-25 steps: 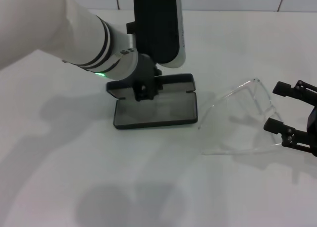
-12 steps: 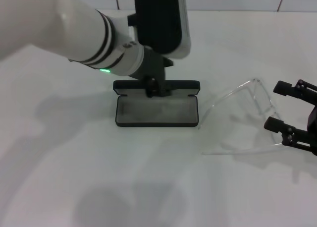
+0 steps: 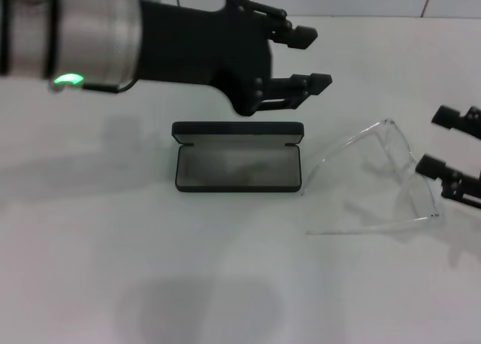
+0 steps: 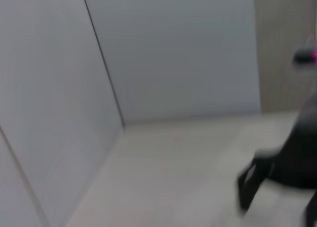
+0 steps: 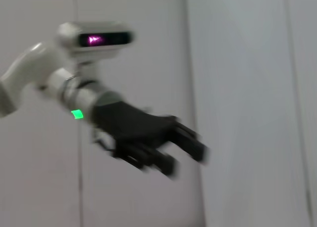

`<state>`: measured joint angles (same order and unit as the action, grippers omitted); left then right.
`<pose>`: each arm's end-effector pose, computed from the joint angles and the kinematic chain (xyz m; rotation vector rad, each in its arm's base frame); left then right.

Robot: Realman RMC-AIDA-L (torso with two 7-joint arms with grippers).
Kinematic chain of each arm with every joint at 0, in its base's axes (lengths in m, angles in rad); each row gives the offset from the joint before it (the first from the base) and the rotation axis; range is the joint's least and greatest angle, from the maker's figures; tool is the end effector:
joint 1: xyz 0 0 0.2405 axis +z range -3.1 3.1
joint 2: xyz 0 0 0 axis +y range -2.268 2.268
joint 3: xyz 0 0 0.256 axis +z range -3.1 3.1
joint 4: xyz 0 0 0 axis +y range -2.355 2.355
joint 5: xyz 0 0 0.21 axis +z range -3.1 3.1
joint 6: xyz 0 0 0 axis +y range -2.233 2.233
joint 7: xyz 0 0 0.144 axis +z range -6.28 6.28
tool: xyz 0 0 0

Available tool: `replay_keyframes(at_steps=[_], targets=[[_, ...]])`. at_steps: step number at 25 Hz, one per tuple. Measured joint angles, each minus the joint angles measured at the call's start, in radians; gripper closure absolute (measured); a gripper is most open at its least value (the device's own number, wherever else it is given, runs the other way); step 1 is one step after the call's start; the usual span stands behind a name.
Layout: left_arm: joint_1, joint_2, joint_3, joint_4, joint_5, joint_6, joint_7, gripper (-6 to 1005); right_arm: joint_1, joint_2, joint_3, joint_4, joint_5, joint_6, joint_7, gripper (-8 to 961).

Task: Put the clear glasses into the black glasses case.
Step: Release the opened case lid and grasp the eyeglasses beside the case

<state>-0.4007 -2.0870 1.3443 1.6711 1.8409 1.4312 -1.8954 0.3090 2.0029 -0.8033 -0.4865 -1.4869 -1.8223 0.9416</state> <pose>-0.0793 0.3134 0.0358 -2.8171 0.0918 -0.5107 0.2860 0.2619 0.0381 -2.4347 0.2418 1.1786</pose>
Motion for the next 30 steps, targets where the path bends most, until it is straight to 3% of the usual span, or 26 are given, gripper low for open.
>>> replay_keyframes(at_steps=[3,8,14,17,23,27,30], targets=[[0.104,-0.002,-0.043,-0.096,-0.226,0.018,0.19,508,0.004,-0.009,0.021,-0.006,-0.002,0.016,0.061,198],[0.241,-0.002,-0.058,-0.285,-0.484,0.062,0.509,491,0.006,-0.036,0.025,-0.098,-0.003,0.042,0.273,198],[0.295,0.0,-0.064,-0.569,-0.625,0.142,0.8,471,0.054,-0.095,0.015,-0.456,-0.148,0.067,0.842,199],[0.291,0.0,-0.094,-0.697,-0.645,0.186,0.889,476,0.155,-0.133,0.013,-0.655,-0.357,0.047,1.172,203],[0.26,0.0,-0.148,-0.838,-0.646,0.221,0.951,480,0.397,-0.172,0.011,-0.75,-0.698,-0.051,1.546,202],[0.247,-0.001,-0.152,-0.86,-0.643,0.223,0.982,481,0.514,-0.175,-0.028,-0.713,-0.914,-0.09,1.649,202],[0.245,0.001,-0.16,-0.866,-0.643,0.223,0.989,481,0.586,-0.155,-0.076,-0.667,-1.05,-0.092,1.679,202]])
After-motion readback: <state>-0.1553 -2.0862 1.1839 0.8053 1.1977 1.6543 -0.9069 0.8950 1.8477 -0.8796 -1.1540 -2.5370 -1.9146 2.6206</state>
